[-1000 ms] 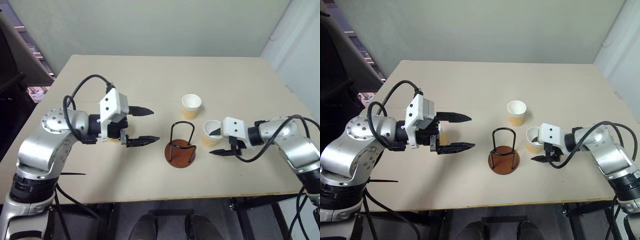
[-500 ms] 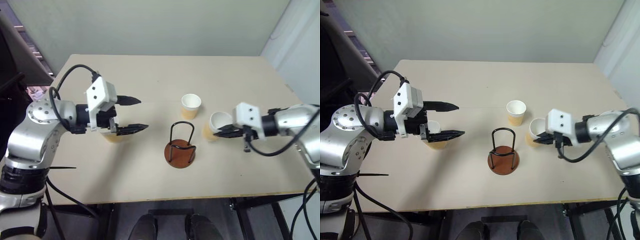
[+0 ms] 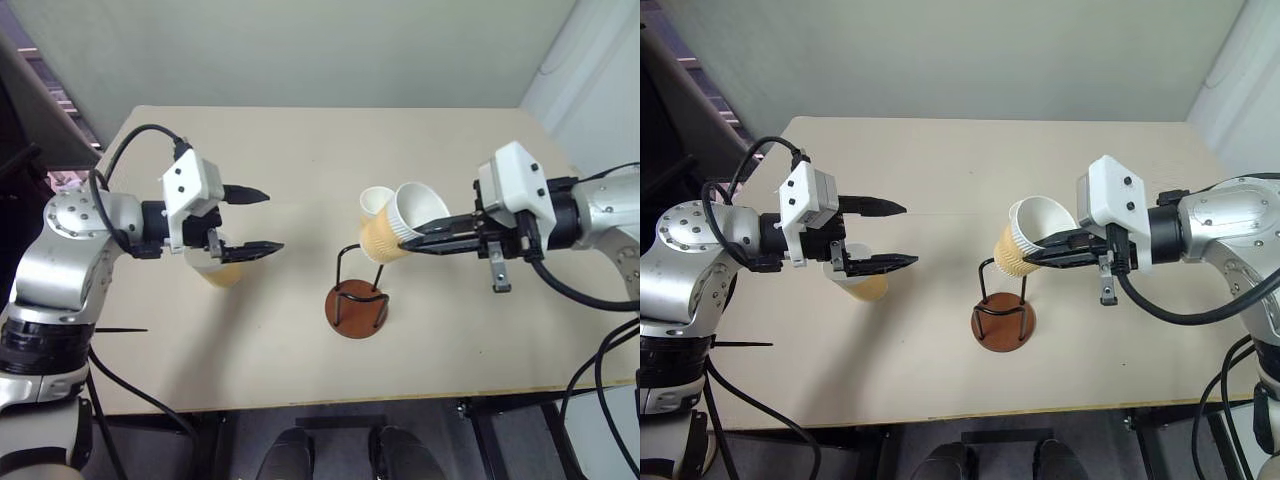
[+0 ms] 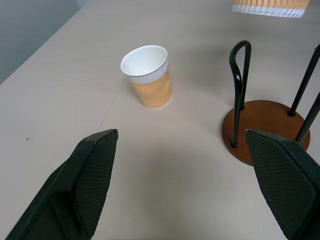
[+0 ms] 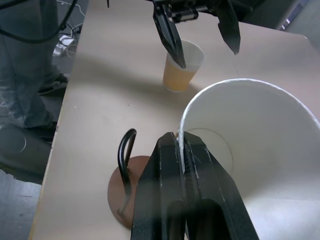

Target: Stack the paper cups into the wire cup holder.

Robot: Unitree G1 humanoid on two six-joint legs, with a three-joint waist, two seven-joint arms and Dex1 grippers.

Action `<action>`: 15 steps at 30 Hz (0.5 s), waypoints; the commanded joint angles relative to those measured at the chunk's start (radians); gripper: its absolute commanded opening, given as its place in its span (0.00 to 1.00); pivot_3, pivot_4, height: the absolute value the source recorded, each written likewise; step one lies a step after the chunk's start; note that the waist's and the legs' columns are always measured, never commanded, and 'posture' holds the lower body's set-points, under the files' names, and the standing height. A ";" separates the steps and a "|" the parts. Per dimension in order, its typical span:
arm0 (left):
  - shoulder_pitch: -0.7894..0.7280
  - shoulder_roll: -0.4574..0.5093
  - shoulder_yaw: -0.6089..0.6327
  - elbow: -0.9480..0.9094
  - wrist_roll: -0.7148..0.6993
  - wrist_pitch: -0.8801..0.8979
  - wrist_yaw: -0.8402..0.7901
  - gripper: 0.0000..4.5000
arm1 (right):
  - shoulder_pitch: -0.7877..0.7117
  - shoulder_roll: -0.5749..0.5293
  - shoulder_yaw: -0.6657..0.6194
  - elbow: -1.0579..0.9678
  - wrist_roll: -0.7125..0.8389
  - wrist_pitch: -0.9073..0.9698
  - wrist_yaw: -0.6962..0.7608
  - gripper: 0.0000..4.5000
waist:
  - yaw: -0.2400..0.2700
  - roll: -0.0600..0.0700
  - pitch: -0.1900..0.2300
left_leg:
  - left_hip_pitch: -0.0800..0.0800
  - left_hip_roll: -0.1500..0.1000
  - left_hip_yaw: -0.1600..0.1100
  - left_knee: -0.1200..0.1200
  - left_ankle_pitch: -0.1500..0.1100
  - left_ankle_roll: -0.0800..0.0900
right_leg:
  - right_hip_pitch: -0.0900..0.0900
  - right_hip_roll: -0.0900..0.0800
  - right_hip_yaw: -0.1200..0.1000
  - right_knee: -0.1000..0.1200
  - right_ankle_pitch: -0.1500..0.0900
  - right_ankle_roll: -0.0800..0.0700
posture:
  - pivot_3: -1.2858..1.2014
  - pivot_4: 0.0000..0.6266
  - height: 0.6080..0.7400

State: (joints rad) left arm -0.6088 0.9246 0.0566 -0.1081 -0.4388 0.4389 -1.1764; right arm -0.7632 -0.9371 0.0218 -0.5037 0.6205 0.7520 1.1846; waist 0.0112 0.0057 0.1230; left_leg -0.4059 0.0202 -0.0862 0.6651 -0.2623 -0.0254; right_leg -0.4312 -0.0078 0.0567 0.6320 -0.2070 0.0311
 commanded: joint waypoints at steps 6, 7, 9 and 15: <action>0.027 0.030 0.040 -0.049 -0.011 0.009 0.004 0.97 | 0.012 0.022 0.050 -0.040 0.008 -0.013 -0.006 0.04 | -0.002 0.000 0.000 | 0.001 0.001 0.000 0.001 -0.001 0.002 | 0.000 0.000 0.000 0.003 0.000 0.000 | 0.52 0.24 1.00; 0.027 0.030 0.040 -0.054 -0.013 0.012 0.005 0.97 | 0.011 0.026 0.059 -0.037 0.004 -0.016 -0.006 0.09 | -0.002 0.000 0.000 | 0.001 0.001 0.000 0.001 -0.001 0.003 | -0.001 0.000 0.000 0.004 0.000 0.000 | 0.52 0.24 1.00; 0.026 0.031 0.041 -0.062 -0.016 0.018 0.008 0.97 | 0.009 0.032 0.073 -0.031 -0.002 -0.023 -0.005 0.20 | -0.002 0.000 0.000 | 0.002 0.001 0.000 0.001 -0.003 0.005 | -0.001 0.000 0.000 0.006 0.000 -0.001 | 0.52 0.24 1.00; 0.028 0.035 0.047 -0.075 -0.017 0.029 0.014 0.97 | -0.004 0.036 0.095 0.020 -0.050 -0.075 0.001 0.70 | -0.003 0.000 0.000 | 0.004 0.001 0.000 0.002 -0.004 0.007 | -0.001 0.000 0.000 0.011 -0.001 -0.002 | 0.52 0.24 1.00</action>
State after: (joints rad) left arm -0.5781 0.9403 0.0663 -0.1442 -0.4421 0.4660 -1.1698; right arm -0.7429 -0.8985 0.1344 -0.4974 0.5916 0.7115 1.1814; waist 0.0081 0.0057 0.1230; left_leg -0.4023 0.0213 -0.0863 0.6671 -0.2661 -0.0183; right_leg -0.4322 -0.0075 0.0567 0.6435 -0.2079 0.0290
